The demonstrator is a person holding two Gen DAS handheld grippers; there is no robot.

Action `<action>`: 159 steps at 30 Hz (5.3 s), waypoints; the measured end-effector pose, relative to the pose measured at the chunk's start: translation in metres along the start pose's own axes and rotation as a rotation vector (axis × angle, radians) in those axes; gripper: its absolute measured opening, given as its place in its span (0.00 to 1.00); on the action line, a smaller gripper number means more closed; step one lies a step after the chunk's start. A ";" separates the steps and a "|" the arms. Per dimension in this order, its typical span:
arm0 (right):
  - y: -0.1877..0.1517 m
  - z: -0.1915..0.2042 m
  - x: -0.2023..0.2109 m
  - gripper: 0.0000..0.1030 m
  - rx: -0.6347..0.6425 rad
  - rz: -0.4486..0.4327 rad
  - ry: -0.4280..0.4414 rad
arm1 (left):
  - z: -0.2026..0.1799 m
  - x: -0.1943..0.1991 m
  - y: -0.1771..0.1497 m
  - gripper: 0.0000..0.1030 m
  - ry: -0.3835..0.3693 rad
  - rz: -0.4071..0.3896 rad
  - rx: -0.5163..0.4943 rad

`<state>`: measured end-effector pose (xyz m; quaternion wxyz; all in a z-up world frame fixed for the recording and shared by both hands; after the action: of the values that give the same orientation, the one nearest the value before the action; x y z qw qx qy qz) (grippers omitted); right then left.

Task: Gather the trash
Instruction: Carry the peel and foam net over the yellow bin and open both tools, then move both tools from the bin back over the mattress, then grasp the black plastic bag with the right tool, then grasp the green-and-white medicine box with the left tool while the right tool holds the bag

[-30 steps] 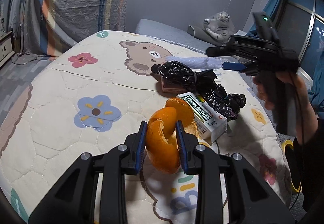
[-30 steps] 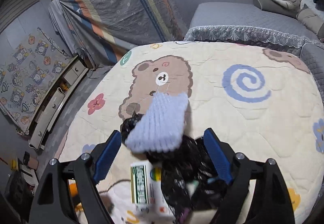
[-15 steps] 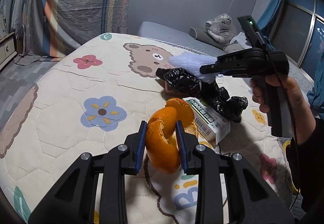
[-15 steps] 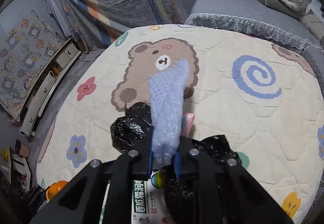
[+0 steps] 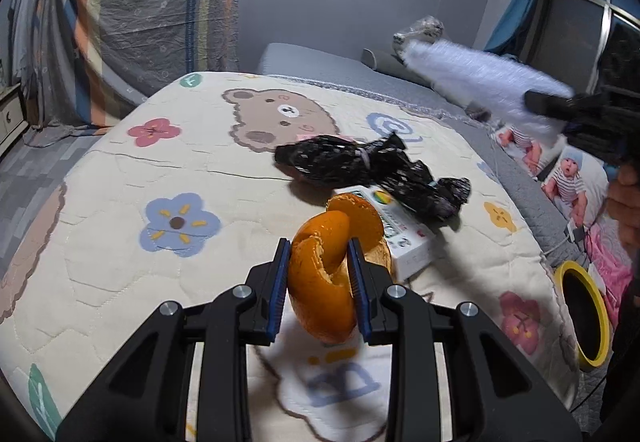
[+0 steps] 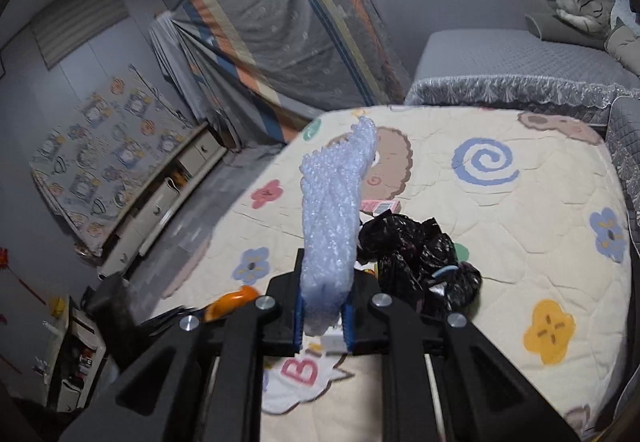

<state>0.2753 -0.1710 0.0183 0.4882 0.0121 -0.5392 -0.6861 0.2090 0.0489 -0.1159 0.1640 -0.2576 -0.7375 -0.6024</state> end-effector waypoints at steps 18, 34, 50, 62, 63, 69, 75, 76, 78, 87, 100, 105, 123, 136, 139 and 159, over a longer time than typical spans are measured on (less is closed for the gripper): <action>-0.097 -0.155 0.228 0.13 -0.277 -0.344 -0.415 | -0.246 0.013 -0.006 0.26 -0.403 0.000 -0.399; -0.249 -0.210 0.298 0.13 -0.421 -0.293 -0.787 | -0.433 -0.011 -0.061 0.26 -0.611 0.109 -0.587; -0.296 -0.238 0.290 0.13 -0.485 -0.218 -0.829 | -0.472 -0.063 -0.113 0.27 -0.565 0.266 -0.612; -0.295 -0.240 0.299 0.25 -0.532 -0.243 -0.832 | -0.468 -0.067 -0.110 0.44 -0.539 0.262 -0.572; -0.293 -0.238 0.302 0.26 -0.528 -0.255 -0.839 | -0.466 -0.065 -0.107 0.55 -0.538 0.251 -0.565; -0.281 -0.229 0.321 0.51 -0.512 -0.319 -0.885 | -0.449 -0.057 -0.087 0.74 -0.535 0.202 -0.488; -0.258 -0.214 0.327 0.58 -0.466 -0.366 -0.870 | -0.399 -0.041 -0.030 0.79 -0.519 0.117 -0.299; -0.253 -0.211 0.325 0.59 -0.451 -0.368 -0.859 | -0.387 -0.036 -0.017 0.79 -0.508 0.090 -0.278; -0.239 -0.201 0.317 0.60 -0.410 -0.366 -0.832 | -0.357 -0.023 0.009 0.79 -0.468 0.033 -0.241; -0.153 -0.110 0.218 0.71 0.031 -0.296 -0.617 | -0.158 0.029 0.114 0.79 -0.097 -0.214 -0.071; -0.070 0.056 -0.049 0.71 0.663 0.001 -0.327 | 0.091 0.170 0.126 0.88 0.346 -0.558 0.247; -0.050 0.069 -0.142 0.71 0.738 0.186 -0.334 | 0.137 0.181 0.101 0.89 0.429 -0.543 0.290; -0.023 0.040 -0.249 0.16 0.681 0.341 -0.399 | 0.132 0.055 0.035 0.89 0.197 -0.132 0.340; 0.059 0.010 -0.069 0.15 0.448 -0.136 -0.436 | 0.031 0.000 0.020 0.89 0.061 0.054 0.152; 0.045 -0.002 -0.031 0.15 0.347 -0.184 -0.391 | -0.002 -0.015 0.014 0.89 0.050 0.096 0.087; -0.030 -0.041 0.094 0.16 0.167 -0.417 -0.205 | -0.078 -0.100 0.007 0.89 0.237 0.213 0.054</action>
<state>0.2288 -0.2668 0.0263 0.2760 0.0937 -0.6268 -0.7226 0.2892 -0.0441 -0.1484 0.3200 -0.2570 -0.6973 -0.5876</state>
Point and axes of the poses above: each gripper's, at about its wrist camera, not at the fingertips, and x roughly against the way its jaws point, z to its left, y to its top, the point moved 5 cm from there along -x, roughly the way its jaws point, and after that the axes turned 4 degrees about -z, right-handed, at the moved point
